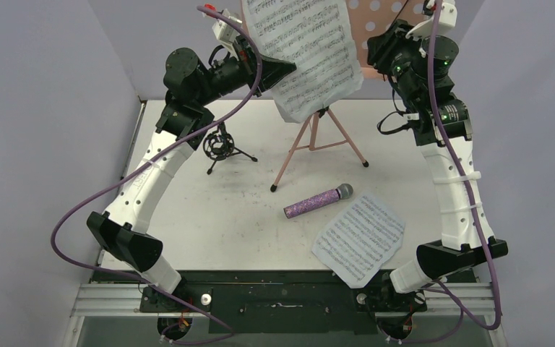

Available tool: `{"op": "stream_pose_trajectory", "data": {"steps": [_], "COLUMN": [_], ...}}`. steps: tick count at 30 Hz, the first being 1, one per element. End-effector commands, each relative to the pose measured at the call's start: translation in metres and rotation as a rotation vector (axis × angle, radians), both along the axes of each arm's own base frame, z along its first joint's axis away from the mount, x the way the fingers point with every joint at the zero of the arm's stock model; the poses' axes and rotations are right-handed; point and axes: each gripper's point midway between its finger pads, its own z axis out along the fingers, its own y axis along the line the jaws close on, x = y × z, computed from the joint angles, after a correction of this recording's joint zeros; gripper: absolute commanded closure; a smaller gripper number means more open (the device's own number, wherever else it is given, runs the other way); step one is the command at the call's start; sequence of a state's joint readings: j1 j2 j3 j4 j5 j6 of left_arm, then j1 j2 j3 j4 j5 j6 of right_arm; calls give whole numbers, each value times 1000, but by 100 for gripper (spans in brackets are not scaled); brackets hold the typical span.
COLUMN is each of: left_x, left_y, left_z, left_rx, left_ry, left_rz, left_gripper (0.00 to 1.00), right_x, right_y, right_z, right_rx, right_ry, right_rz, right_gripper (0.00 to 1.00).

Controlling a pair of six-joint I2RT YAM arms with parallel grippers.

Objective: Set up the instrument practice props

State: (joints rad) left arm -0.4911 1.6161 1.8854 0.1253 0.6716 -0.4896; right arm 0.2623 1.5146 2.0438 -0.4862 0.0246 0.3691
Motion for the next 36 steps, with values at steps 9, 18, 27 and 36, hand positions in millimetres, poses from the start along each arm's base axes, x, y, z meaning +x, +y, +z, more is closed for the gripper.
{"op": "stream_pose_trajectory", "data": {"steps": [9,18,27,36], "left_x": [-15,-14,-12,-3], "left_y": [5,6,6,3], "left_z": [24,24,29,41], "left_rx": [-36,-35,-36,7], "left_ry": [-85,-98,-119,-167], "left_rz": [-13,-7,0,23], "left_gripper": [100,100,100,100], "right_x": [-14,-8,-16,-24], "right_y": [-9,2,9,12], "right_z": [56,50,56,60], "right_rx": [96,101,90,66], "right_ry": [-147,-129,-151,-174], "right_rz": [-35,15,67,105], "right_gripper": [70,92,95,95]}}
